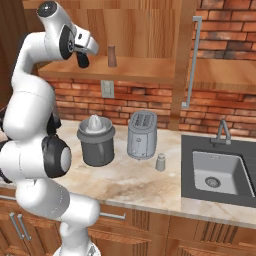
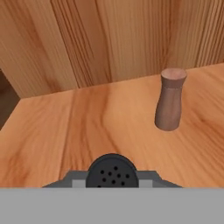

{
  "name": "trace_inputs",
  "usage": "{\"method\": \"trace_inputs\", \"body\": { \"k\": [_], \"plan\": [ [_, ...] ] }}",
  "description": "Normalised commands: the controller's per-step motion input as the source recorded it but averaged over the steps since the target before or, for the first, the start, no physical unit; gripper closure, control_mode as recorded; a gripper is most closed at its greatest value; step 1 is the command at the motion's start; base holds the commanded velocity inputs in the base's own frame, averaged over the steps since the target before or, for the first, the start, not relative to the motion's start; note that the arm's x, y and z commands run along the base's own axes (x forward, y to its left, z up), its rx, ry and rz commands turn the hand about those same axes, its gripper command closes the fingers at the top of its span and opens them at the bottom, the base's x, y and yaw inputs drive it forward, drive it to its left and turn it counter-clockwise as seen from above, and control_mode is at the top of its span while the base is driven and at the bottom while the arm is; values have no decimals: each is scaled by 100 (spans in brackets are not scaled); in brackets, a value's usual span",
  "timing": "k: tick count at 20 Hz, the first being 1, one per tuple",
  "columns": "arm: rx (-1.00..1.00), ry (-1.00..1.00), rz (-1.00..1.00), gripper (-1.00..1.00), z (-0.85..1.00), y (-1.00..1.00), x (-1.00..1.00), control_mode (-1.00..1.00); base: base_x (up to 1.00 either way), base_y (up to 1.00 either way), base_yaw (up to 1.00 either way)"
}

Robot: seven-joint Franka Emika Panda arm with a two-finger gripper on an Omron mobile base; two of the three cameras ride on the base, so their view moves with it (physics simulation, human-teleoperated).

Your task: There are various items on the counter. Only move the condiments/shakers into the cabinet.

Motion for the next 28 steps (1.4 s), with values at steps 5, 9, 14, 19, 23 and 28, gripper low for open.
{"method": "trace_inputs", "body": {
  "k": [5, 9, 14, 19, 23, 28],
  "plan": [
    [-4, 0, 0, 100, -10, 0, 16, -100, 0, 0, 0],
    [-4, -1, 0, 100, -35, 0, 21, -100, 0, 0, 0],
    [-3, -6, 0, 100, -16, 0, 13, -100, 0, 0, 0],
    [0, -5, 0, 100, -4, 0, 21, -100, 0, 0, 0],
    [0, -2, 0, 100, -13, 0, 34, -100, 0, 0, 0],
    [0, 0, 0, 100, -13, 0, 38, -100, 0, 0, 0]
  ]
}}
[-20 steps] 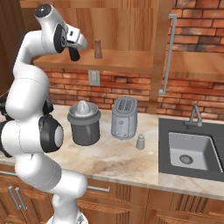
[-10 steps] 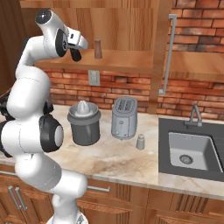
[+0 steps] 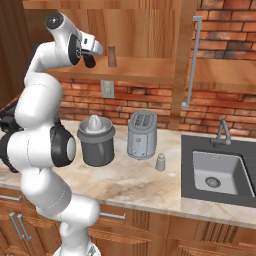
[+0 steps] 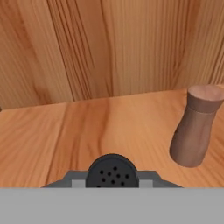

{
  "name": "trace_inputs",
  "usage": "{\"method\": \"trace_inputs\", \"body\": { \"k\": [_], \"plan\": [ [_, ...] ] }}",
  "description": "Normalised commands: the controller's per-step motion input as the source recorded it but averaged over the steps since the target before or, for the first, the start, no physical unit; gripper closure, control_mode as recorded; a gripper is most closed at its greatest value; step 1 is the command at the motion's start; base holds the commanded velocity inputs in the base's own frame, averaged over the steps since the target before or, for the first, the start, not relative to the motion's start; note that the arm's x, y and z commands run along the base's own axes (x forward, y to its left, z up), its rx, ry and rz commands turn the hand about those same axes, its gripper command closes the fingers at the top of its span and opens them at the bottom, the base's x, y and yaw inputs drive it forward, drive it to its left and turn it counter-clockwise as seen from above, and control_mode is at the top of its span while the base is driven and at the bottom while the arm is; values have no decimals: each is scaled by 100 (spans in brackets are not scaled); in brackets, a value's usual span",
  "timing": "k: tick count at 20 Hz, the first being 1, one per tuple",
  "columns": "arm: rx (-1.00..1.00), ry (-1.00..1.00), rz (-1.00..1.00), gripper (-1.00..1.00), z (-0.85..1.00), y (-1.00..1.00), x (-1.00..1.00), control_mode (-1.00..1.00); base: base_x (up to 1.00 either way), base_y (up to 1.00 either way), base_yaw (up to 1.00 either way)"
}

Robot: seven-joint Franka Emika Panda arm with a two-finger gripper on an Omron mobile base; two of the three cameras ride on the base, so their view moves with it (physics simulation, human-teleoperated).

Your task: There are various items on the counter. Only move the condiments/shakers into the cabinet.

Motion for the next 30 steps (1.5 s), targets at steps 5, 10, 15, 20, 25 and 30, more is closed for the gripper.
{"method": "trace_inputs", "body": {
  "k": [5, 10, 15, 20, 25, 30],
  "plan": [
    [-1, 1, 0, 100, -39, 0, 37, -100, 0, 0, 0],
    [-4, 0, 0, 100, -49, 0, 29, -100, 0, 0, 0],
    [-4, 2, 0, -100, -34, 0, 9, -100, 0, 0, 0],
    [-4, 0, 0, -100, -3, 0, 6, -100, 0, 0, 0],
    [-7, 0, 0, -100, -10, 0, 9, -100, 0, 0, 0],
    [-7, 0, 0, -100, -10, 0, 18, -100, 0, 0, 0]
  ]
}}
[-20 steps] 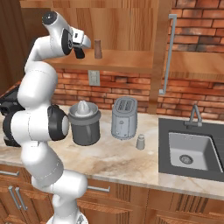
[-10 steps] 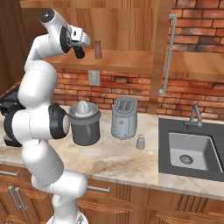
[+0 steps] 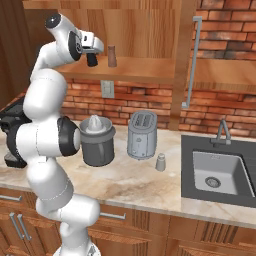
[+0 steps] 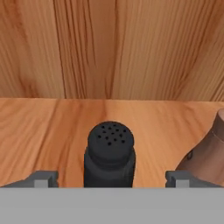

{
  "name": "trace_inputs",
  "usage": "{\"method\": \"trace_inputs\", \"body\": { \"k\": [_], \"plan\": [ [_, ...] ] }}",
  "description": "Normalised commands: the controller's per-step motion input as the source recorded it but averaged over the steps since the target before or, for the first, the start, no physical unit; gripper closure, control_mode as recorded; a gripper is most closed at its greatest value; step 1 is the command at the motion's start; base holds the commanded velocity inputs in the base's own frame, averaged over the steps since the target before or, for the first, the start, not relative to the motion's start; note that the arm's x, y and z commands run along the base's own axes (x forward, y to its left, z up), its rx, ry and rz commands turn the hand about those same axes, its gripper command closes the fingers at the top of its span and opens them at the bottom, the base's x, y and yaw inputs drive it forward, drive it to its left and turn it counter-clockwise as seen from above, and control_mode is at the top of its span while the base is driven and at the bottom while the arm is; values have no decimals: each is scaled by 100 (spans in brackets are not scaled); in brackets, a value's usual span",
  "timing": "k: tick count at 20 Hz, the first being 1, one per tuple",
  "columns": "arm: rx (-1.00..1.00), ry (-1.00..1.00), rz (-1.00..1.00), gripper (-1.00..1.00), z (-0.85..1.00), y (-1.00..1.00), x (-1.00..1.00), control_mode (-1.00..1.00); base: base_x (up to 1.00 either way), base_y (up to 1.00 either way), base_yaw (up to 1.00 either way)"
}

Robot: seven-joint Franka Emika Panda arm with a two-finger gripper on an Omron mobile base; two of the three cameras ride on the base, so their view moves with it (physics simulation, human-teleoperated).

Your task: There are various items on the counter. Only move the condiments/shakers into the cabinet.

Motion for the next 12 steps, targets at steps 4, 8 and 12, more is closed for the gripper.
{"method": "trace_inputs", "body": {
  "k": [4, 8, 12],
  "plan": [
    [-6, 0, 0, -100, -9, 0, 27, -100, 0, 0, 0],
    [-2, 0, 0, -100, -1, 0, 5, -100, 0, 0, 0],
    [0, -13, -1, -100, 0, 0, -60, -100, 0, 0, 0]
  ]
}}
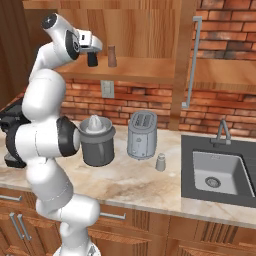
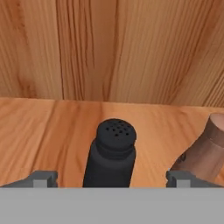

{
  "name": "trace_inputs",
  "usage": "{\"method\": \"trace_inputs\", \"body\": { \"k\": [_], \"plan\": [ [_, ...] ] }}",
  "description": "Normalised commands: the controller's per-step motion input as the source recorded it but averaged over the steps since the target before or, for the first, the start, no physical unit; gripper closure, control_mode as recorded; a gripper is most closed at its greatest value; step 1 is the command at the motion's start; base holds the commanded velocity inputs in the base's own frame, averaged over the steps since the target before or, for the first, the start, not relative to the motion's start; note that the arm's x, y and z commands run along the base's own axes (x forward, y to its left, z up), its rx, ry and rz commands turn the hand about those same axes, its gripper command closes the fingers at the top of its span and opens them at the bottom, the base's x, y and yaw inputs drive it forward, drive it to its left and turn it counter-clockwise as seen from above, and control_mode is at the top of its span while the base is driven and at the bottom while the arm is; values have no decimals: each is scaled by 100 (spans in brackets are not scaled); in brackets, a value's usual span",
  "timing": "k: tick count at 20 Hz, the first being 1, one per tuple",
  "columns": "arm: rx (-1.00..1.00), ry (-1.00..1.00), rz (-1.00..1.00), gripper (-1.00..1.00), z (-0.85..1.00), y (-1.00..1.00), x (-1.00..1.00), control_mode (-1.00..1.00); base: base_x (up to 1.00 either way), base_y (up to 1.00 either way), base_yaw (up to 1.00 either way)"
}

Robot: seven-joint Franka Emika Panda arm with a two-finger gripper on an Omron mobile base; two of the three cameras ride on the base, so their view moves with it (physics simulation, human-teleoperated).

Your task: There are various items on the counter. Only move the condiments/shakers into the cabinet.

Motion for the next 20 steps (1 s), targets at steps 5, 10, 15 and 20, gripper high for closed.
{"method": "trace_inputs", "body": {
  "k": [5, 10, 15, 20],
  "plan": [
    [0, -23, -8, -100, -15, 0, -100, -100, 0, 0, 0],
    [0, -12, -11, -100, -47, -4, -100, -100, 0, 0, 0],
    [14, 0, -15, -100, -40, -46, -100, -100, 0, 0, 0],
    [19, 0, -11, -100, -44, -79, -100, -100, 0, 0, 0]
  ]
}}
